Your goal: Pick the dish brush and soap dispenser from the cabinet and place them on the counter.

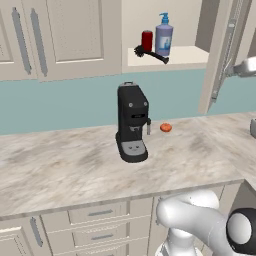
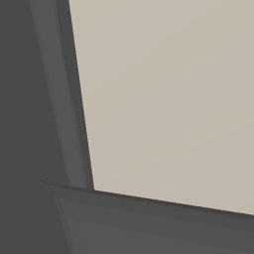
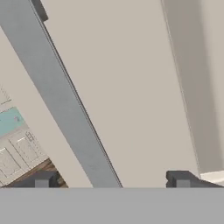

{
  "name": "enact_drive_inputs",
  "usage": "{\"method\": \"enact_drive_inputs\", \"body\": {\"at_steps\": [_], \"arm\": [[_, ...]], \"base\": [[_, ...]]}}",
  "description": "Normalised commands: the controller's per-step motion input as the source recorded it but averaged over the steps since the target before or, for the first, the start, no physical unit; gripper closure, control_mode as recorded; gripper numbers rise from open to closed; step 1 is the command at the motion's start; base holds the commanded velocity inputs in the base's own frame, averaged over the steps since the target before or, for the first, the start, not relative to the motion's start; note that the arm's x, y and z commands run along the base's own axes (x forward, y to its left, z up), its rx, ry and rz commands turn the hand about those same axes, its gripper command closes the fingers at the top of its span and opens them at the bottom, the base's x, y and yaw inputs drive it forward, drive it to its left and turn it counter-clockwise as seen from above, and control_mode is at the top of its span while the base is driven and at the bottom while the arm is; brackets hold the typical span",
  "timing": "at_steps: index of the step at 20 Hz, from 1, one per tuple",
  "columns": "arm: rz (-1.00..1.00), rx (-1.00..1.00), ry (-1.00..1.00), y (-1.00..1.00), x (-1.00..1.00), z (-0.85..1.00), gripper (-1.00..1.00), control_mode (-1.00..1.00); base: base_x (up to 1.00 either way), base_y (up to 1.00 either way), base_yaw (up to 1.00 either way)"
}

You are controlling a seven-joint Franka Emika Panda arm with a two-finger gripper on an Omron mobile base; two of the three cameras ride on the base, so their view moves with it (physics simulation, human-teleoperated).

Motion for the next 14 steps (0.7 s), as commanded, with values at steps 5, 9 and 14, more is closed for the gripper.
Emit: {"method": "enact_drive_inputs", "body": {"at_steps": [5,9,14], "arm": [[0.1,0.0,-0.15,0.0,-0.66,0.0,-1.0,-1.0],[0.05,0.0,-0.18,0.03,-0.86,0.0,-1.0,-1.0],[0.03,-0.01,-0.07,0.32,-0.51,0.0,-1.0,-1.0]], "base": [[0.0,0.0,0.0],[0.0,0.0,0.0],[0.0,0.0,0.0]]}}
